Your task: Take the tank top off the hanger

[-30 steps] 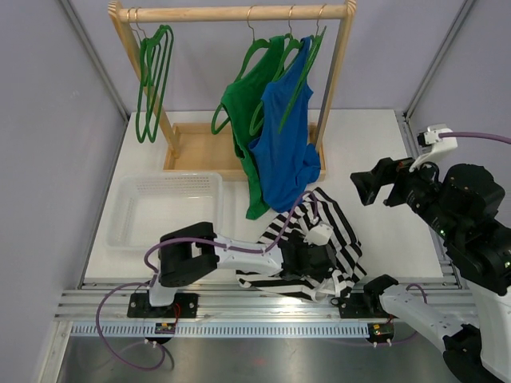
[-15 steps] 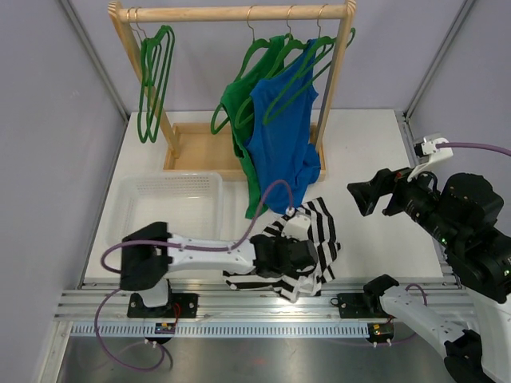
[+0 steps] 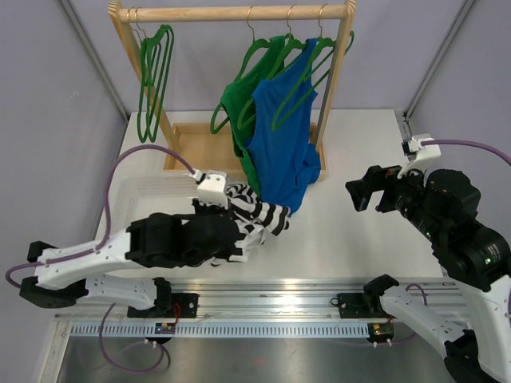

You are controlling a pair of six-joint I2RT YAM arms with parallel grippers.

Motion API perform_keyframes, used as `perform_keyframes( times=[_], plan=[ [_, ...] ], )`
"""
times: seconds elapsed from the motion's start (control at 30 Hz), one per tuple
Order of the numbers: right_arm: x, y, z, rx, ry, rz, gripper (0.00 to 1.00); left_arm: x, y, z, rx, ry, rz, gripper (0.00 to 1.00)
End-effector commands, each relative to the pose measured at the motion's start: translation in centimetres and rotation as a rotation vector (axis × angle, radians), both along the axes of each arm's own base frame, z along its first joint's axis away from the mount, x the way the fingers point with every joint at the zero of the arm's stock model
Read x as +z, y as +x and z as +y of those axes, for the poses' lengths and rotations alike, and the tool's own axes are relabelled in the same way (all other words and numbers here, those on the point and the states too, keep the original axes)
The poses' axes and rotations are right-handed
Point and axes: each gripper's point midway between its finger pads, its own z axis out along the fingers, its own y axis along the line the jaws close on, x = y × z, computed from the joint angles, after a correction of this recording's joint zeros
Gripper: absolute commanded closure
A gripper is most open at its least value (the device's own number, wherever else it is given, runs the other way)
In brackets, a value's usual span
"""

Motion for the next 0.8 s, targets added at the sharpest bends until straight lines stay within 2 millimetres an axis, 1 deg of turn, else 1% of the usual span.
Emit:
perform_keyframes(
  times=[0.0,0.03,0.07,0.1,0.13,0.17,0.2,0.23,0.27,0.3,0.33,0.37,0.43,0.47,0.5,0.53,0.63,0.67,0.7,0.73,0.77],
  plan=[
    [-1.3,1.8,-0.5,-0.083,0.005,0.002,0.0,2.9,1.4,4.8,0.112,0.008,-0.117,1.0],
    [-1.5,2.1,-0.6,-0.1,0.009,0.008,0.01,3.1,1.7,6.1,0.133,0.01,-0.131,1.0],
    [-2.3,2.3,-0.3,-0.093,0.007,0.025,0.01,3.1,2.5,7.8,0.22,-0.002,-0.14,1.0],
    [-2.6,2.4,0.2,-0.078,0.02,0.036,0.01,2.5,2.7,9.6,0.253,0.039,-0.135,1.0],
    [-3.0,2.5,0.3,-0.088,0.038,0.049,0.0,2.0,3.0,10.8,0.287,0.049,-0.125,1.0],
    [-3.8,2.5,0.5,-0.089,0.05,0.062,0.01,2.0,3.1,12.6,0.327,0.032,-0.104,1.0],
    [-3.8,2.5,1.1,-0.056,0.06,0.053,0.0,1.8,2.8,13.3,0.32,0.056,-0.105,1.0],
    [-3.7,2.5,1.0,-0.058,0.066,0.043,0.01,1.7,2.6,14.2,0.329,0.072,-0.105,1.0],
    [-4.0,2.6,1.0,-0.061,0.06,0.049,0.01,2.8,2.5,15.4,0.363,0.046,-0.114,1.0],
    [-4.1,2.5,1.3,-0.048,0.068,0.052,0.01,2.9,2.1,17.5,0.394,0.09,-0.101,1.0],
    [-4.0,2.7,1.7,-0.035,0.082,0.042,0.01,3.6,1.8,18.1,0.396,0.083,-0.107,1.0],
    [-4.5,2.7,2.0,-0.017,0.084,0.046,0.0,4.6,1.7,19.1,0.406,0.082,-0.124,1.0],
    [-4.2,2.9,2.6,0.008,0.092,0.036,0.01,5.2,1.5,19.9,0.422,0.056,-0.141,1.0],
    [-4.1,2.9,2.8,0.017,0.089,0.037,0.01,5.2,1.5,20.1,0.427,0.048,-0.148,1.0],
    [-4.1,2.9,2.8,0.02,0.084,0.046,0.01,4.9,1.5,20.3,0.437,0.045,-0.152,1.0],
    [-3.5,2.9,2.8,0.022,0.086,0.041,0.0,4.7,1.7,20.1,0.435,0.054,-0.162,1.0],
    [-2.8,2.5,3.0,0.04,0.094,0.039,0.01,4.5,3.0,20.0,0.466,0.104,-0.184,1.0],
    [-2.7,2.5,3.0,0.04,0.095,0.037,0.01,4.8,3.9,20.7,0.521,0.117,-0.193,1.0],
    [-2.7,2.4,2.9,0.042,0.094,0.036,0.01,4.7,4.5,20.8,0.535,0.128,-0.192,1.0],
    [-2.5,2.4,2.9,0.04,0.095,0.033,0.01,3.5,5.4,20.6,0.53,0.162,-0.167,1.0],
    [-2.5,2.4,2.9,0.042,0.096,0.032,0.0,3.3,6.8,20.8,0.532,0.134,-0.142,1.0]
  ],
)
